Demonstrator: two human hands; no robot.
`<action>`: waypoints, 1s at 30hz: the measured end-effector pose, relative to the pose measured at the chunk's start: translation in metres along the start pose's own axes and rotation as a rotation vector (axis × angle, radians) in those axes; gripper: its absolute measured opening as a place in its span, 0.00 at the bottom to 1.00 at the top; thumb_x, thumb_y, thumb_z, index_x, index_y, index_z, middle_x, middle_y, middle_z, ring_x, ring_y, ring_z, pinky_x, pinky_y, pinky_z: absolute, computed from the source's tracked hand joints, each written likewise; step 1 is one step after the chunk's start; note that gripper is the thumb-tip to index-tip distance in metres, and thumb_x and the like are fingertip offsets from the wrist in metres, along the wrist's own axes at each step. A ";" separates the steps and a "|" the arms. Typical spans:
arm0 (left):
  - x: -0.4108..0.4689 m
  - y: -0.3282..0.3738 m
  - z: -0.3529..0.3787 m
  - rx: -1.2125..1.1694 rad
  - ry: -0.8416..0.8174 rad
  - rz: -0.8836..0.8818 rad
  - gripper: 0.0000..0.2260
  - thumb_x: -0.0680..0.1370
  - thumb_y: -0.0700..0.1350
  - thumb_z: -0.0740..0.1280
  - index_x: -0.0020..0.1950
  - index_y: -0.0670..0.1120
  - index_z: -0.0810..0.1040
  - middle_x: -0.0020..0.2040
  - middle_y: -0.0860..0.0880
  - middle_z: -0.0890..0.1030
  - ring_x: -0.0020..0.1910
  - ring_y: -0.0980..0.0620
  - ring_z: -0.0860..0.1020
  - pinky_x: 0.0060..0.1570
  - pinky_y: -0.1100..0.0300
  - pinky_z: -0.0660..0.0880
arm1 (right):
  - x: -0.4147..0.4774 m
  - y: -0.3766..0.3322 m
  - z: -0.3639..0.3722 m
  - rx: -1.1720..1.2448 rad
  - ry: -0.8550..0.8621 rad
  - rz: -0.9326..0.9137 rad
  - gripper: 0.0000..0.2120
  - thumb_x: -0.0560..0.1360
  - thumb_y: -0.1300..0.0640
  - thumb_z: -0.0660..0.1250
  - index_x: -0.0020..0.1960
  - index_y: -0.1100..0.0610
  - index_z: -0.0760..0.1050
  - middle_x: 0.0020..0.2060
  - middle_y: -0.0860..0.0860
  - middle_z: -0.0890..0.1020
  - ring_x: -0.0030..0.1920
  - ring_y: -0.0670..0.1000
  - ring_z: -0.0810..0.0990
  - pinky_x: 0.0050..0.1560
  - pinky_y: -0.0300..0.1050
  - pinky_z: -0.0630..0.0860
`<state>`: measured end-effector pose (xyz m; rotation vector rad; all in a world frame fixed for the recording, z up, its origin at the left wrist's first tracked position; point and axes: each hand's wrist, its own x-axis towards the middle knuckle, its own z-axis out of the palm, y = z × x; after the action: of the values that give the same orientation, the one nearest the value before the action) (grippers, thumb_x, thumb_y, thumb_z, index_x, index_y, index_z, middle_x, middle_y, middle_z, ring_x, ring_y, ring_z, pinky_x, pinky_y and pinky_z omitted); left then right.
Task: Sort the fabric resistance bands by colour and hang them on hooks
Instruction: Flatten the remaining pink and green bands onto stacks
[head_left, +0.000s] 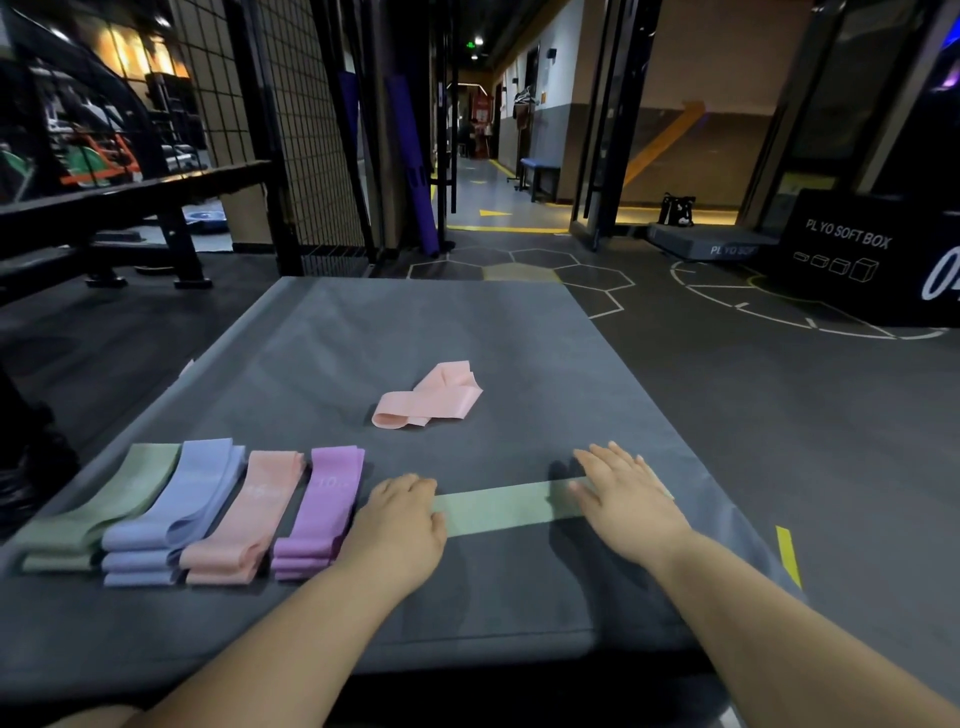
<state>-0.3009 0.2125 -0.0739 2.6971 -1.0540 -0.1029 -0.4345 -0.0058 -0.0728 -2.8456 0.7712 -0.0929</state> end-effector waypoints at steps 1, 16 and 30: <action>-0.001 0.000 -0.001 0.045 0.016 -0.020 0.18 0.81 0.49 0.55 0.70 0.47 0.67 0.69 0.49 0.69 0.68 0.48 0.65 0.67 0.57 0.63 | 0.000 -0.005 -0.001 0.009 0.034 -0.025 0.24 0.83 0.48 0.52 0.78 0.52 0.58 0.77 0.49 0.60 0.78 0.51 0.51 0.77 0.48 0.48; 0.006 0.001 -0.007 -0.487 0.068 -0.103 0.14 0.74 0.42 0.68 0.56 0.54 0.70 0.57 0.53 0.71 0.53 0.53 0.74 0.54 0.60 0.72 | -0.002 -0.095 0.007 0.338 -0.046 -0.300 0.12 0.81 0.52 0.61 0.59 0.51 0.80 0.54 0.51 0.79 0.58 0.51 0.75 0.59 0.41 0.70; 0.004 0.001 -0.009 -0.942 -0.066 0.028 0.28 0.71 0.28 0.63 0.63 0.54 0.64 0.64 0.52 0.72 0.54 0.56 0.78 0.49 0.66 0.74 | 0.010 -0.099 -0.005 0.666 -0.043 0.107 0.14 0.77 0.50 0.66 0.40 0.60 0.74 0.33 0.52 0.75 0.37 0.51 0.73 0.39 0.45 0.70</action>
<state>-0.2973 0.2113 -0.0648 1.8287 -0.7731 -0.5355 -0.3775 0.0723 -0.0483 -2.1681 0.7139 -0.2246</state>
